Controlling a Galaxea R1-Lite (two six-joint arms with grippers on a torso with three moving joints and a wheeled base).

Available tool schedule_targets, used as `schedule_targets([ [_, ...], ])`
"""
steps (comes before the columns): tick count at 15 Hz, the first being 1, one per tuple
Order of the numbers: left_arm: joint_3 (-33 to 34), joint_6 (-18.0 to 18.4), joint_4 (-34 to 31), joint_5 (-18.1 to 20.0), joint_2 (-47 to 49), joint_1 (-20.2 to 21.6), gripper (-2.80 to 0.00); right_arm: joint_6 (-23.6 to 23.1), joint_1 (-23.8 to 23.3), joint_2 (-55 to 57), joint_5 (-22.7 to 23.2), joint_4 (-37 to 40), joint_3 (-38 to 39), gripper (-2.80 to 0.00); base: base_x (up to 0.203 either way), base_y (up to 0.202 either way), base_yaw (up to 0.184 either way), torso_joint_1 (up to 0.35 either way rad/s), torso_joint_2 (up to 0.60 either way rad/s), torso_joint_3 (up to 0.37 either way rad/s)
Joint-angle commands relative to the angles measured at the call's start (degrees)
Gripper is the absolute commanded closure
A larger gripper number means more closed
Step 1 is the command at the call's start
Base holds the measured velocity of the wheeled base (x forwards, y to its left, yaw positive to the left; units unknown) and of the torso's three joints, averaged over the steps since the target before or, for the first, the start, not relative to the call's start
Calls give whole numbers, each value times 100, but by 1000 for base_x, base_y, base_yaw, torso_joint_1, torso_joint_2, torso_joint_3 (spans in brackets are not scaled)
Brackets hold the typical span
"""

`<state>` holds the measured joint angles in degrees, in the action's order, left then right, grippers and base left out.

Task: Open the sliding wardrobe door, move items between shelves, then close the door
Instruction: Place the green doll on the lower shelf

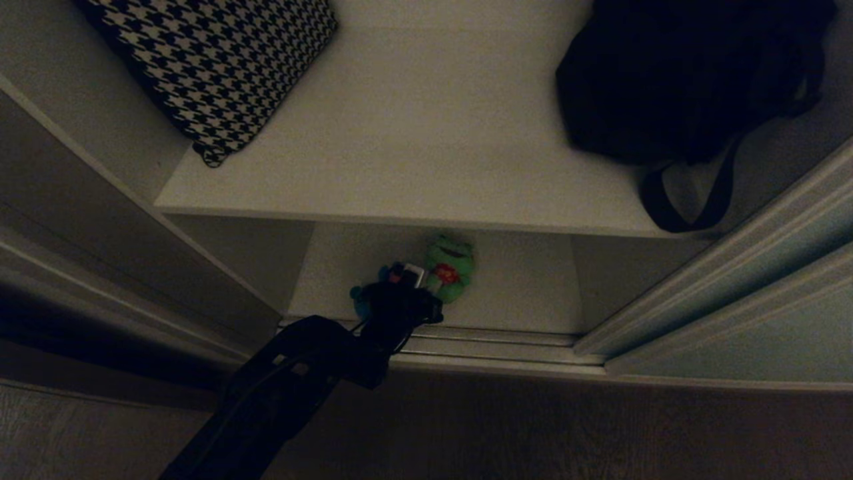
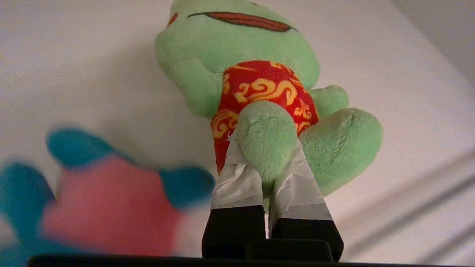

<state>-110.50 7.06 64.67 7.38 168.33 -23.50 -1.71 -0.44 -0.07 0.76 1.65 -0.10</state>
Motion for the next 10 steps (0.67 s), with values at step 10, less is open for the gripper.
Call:
schedule_targets([
  [10,-7,1,-192,325,-11,-59,0,-5,0,6,3,2,1,0,59,0,1,2,0,0],
])
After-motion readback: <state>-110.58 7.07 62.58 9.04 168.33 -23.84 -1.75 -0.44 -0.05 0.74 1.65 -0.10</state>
